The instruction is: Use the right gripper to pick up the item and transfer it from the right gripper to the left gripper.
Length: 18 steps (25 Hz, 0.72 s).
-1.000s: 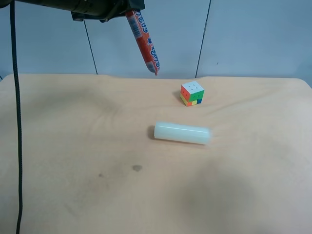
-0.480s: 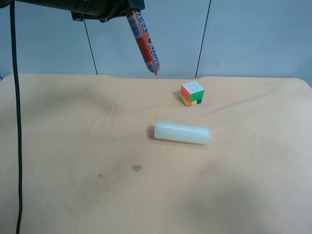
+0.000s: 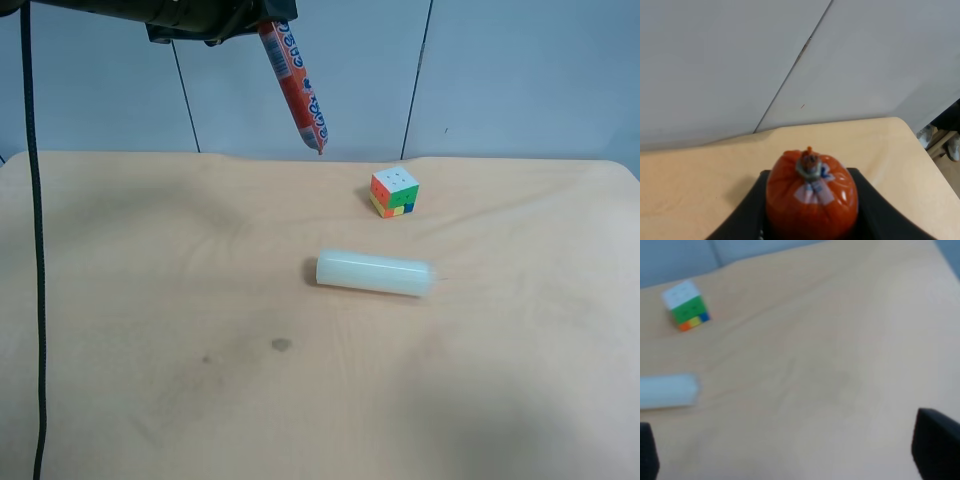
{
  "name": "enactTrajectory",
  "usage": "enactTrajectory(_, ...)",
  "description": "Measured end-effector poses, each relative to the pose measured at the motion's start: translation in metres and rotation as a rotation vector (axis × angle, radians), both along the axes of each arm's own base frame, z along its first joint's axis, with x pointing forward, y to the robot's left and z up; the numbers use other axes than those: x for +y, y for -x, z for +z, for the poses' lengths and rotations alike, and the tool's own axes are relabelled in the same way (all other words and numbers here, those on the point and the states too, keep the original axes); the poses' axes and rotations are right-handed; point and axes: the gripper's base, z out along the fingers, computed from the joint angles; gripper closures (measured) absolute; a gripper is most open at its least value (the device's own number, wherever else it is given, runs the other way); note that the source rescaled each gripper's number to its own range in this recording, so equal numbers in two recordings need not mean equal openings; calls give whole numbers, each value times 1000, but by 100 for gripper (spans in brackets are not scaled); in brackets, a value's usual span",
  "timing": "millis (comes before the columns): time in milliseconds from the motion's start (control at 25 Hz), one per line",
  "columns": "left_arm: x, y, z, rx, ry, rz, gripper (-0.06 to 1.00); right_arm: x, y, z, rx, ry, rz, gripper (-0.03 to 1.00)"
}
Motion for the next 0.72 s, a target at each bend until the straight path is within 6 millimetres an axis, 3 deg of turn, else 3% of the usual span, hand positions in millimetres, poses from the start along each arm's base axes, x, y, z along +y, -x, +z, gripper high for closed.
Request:
enactTrajectory(240,0,0,0,0,0,0,94,3,2,0,0,0,-162,-3)
enactTrajectory(720,0,0,0,0,0,0,94,3,2,0,0,0,-176,-3)
